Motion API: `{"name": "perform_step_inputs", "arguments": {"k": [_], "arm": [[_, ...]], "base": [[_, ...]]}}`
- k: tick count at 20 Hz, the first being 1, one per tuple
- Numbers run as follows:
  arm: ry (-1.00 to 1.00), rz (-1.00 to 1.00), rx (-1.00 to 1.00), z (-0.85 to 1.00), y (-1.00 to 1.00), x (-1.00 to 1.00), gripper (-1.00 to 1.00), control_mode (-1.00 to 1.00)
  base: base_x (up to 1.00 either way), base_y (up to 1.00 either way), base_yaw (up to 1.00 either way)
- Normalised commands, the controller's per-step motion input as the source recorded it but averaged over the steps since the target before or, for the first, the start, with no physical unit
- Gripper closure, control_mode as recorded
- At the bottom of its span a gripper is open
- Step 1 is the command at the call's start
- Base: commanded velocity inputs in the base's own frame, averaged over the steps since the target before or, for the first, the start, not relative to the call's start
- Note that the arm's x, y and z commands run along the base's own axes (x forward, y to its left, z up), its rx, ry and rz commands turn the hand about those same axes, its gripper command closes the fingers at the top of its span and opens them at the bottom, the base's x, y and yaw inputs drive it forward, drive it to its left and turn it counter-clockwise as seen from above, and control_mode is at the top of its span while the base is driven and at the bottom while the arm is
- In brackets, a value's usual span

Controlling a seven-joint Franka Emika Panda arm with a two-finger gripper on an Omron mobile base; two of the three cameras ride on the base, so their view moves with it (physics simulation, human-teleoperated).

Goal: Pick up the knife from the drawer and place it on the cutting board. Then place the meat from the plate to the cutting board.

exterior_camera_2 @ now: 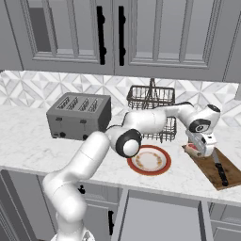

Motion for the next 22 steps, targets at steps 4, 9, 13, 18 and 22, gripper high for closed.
{"name": "perform_step_inputs", "arguments": {"k": [4,9,13,18,22], "arm": [[0.00,0.00,0.00,0.47,0.11,-0.28,-1.00,-1.00],[0.00,0.00,0.01,0.10,0.56,-0.34,-1.00,-1.00],[-0.02,0.00,0.06,0.00,0.75,-0.76,-1.00,-1.00],[-0.12,-0.05,0.10,0.00,0.62,-1.00,-1.00,-1.00],[-0.13,-0.11,0.09,0.18,0.60,-1.00,-1.00,-1.00]], "base": [[0.00,0.00,0.00],[0.00,0.00,0.00],[0.00,0.00,0.00],[0.00,0.00,0.00],[0.00,0.00,0.00]]}}
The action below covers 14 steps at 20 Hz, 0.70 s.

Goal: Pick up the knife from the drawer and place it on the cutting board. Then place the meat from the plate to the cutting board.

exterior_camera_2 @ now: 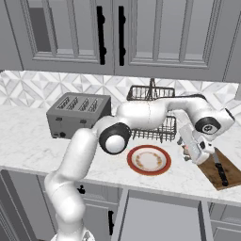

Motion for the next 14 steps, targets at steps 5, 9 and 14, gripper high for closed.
{"name": "perform_step_inputs", "arguments": {"k": [5,9,14], "arm": [[-0.16,-0.13,0.03,0.53,0.63,-1.00,-1.00,-1.00],[-0.18,-0.14,-0.01,0.62,0.78,-0.98,-1.00,-1.00],[-0.18,-0.14,-0.12,0.74,0.90,-0.58,-1.00,-1.00]], "base": [[0.00,0.00,0.00],[0.00,0.00,0.00],[0.00,0.00,0.00]]}}
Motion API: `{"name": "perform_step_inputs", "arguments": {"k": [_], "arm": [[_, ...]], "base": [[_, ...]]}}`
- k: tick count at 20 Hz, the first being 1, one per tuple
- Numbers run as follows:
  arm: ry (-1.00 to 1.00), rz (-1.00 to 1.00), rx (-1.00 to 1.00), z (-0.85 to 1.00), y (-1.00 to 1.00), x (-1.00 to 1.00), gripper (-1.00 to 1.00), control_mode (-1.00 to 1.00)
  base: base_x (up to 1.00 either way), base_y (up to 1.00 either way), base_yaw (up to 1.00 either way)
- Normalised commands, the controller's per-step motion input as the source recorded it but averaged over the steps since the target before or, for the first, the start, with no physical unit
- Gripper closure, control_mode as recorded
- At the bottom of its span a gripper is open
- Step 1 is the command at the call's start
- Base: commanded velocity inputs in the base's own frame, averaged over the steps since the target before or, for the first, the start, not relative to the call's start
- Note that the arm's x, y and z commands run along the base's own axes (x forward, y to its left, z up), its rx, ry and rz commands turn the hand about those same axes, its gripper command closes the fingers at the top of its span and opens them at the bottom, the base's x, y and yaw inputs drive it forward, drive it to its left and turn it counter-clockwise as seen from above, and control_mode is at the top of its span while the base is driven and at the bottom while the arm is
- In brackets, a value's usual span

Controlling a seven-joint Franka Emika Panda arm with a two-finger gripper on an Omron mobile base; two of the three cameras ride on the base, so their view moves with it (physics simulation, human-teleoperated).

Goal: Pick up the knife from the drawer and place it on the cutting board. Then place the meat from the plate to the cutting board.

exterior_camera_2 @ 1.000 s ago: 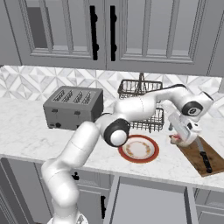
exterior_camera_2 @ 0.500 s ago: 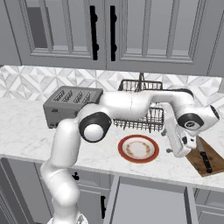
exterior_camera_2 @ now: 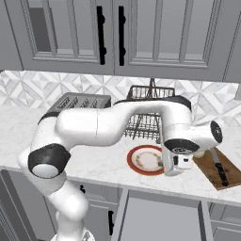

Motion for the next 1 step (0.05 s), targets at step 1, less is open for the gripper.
{"name": "perform_step_inputs", "arguments": {"k": [1], "arm": [[-0.17,-0.12,-0.21,0.69,1.00,-0.29,-1.00,-1.00]], "base": [[0.00,0.00,0.00]]}}
